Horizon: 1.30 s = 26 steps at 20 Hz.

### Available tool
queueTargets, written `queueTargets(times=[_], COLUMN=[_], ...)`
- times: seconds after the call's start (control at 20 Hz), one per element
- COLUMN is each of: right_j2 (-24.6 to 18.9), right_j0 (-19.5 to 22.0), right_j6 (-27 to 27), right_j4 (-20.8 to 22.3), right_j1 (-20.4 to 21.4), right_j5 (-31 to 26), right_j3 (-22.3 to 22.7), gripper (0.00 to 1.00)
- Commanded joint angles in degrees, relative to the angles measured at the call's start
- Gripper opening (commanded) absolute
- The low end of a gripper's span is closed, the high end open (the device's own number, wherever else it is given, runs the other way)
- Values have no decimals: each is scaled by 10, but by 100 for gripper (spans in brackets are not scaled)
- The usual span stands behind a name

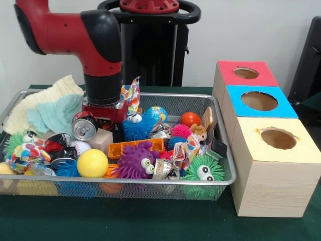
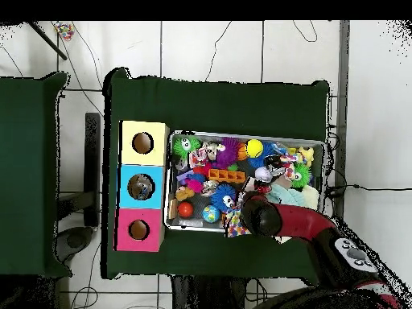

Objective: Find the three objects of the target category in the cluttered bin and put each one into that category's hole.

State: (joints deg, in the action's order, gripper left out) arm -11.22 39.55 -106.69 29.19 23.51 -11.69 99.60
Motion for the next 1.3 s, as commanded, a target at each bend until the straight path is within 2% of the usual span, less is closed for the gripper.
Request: queueTargets(times=[0.05, 0.6, 0.85, 1.3], right_j2=[-10, -73, -101, -157], right_j0=[103, 146, 166, 205], right_j6=[232, 249, 301, 393], right_j4=[112, 178, 198, 221], right_j1=[-39, -26, -17, -42], right_j5=[-142, -194, -236, -289], right_j3=[-139, -150, -175, -243], gripper=[100, 100, 100, 100])
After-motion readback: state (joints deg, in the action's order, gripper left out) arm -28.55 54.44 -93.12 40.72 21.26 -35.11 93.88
